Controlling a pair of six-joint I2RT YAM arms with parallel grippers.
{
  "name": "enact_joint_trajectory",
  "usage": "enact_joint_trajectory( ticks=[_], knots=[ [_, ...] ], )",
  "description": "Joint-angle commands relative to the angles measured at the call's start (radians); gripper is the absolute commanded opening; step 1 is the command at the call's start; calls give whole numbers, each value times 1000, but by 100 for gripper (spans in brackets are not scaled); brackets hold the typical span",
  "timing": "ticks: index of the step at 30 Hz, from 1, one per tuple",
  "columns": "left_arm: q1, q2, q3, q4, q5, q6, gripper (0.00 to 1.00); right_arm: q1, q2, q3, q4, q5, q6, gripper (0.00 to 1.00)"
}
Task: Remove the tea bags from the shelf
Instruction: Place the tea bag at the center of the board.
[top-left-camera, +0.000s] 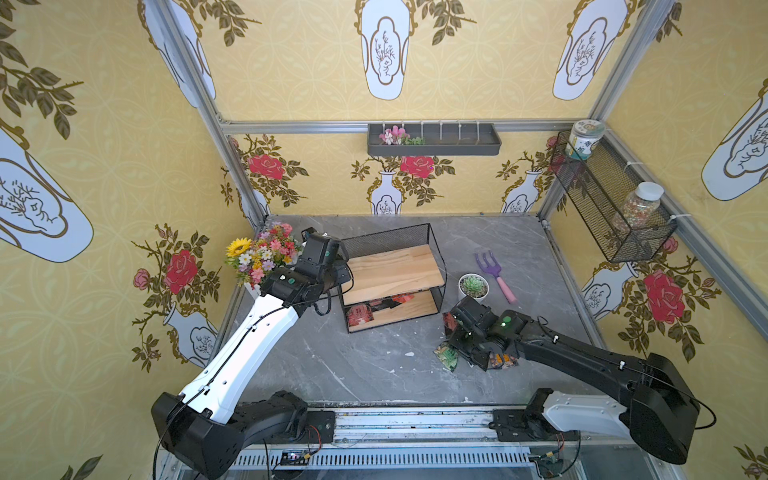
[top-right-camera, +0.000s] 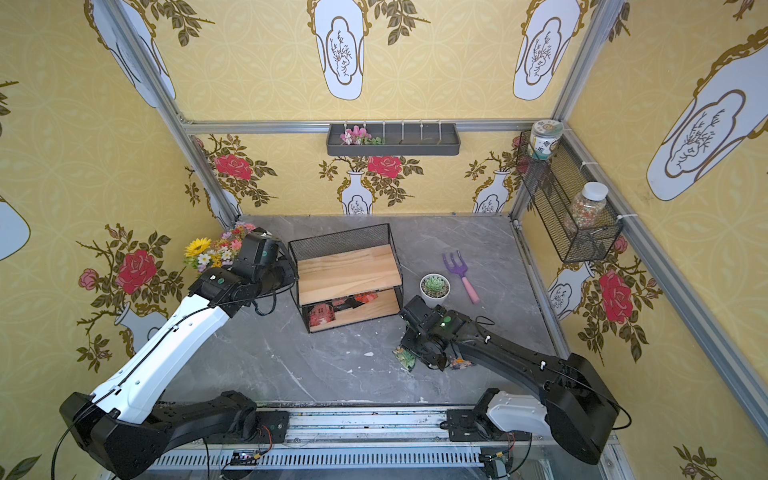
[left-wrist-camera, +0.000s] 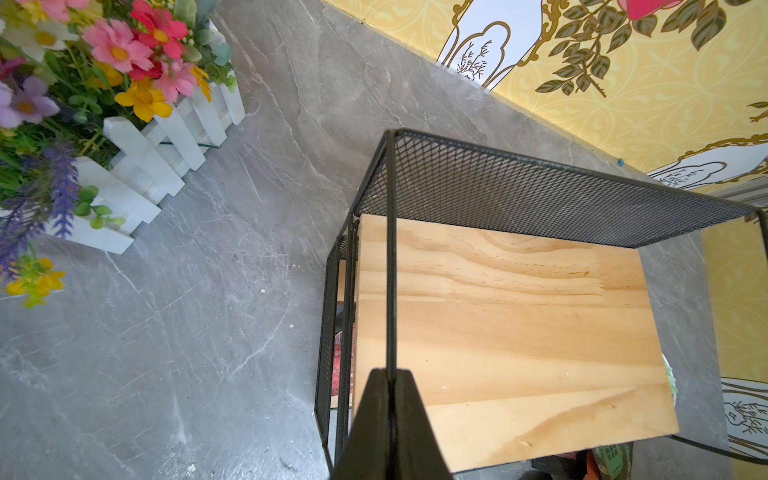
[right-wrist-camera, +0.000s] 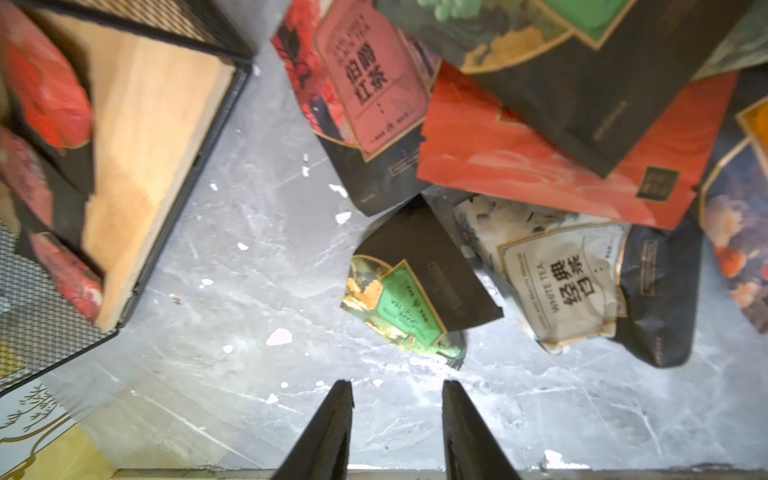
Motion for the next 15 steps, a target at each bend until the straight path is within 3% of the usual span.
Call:
enact_joint_trajectory(
  ticks=[1,5,8,11,15],
  knots=[
    [1,-5,2,72,-24,4,0,7,-20,36,-65,50,-12,41],
    [1,-5,3,73,-19,3,0,33,-50,75,-63,91,2,42],
    [1,-5,3,74,-18,3,0,74,-32,73,42,87,12,31],
    [1,-6,2,74,-16,3,0,134,42,49,289,56,18,12],
    [1,-9,0,72,-16,4,0,183,178,-1,736,9,53,2]
  ],
)
